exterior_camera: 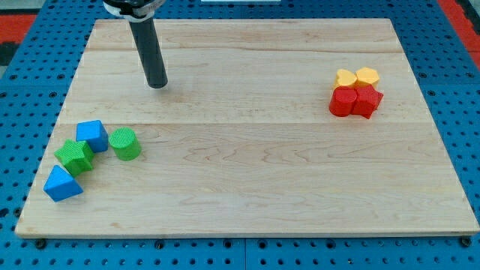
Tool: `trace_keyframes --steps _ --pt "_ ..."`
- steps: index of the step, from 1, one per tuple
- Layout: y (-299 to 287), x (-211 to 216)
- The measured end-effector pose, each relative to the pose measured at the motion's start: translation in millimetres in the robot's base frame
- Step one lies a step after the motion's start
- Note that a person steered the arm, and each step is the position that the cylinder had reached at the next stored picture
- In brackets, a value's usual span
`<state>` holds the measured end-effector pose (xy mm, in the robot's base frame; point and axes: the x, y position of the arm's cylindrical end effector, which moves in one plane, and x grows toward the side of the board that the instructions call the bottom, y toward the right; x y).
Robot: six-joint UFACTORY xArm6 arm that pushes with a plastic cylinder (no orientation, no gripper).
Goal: Move your arm right side of the yellow hexagon
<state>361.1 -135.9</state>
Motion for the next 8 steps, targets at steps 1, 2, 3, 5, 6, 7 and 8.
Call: trace_keyframes --steps 1,2,3,5,6,7,8 --pt "3.2 0.0" --pt "52.7 1.0" --pt "130.5 1.5" --pt "167.7 34.8" --pt "231.0 98.0" --pt "343.5 109.4" --pt "399.5 80.3"
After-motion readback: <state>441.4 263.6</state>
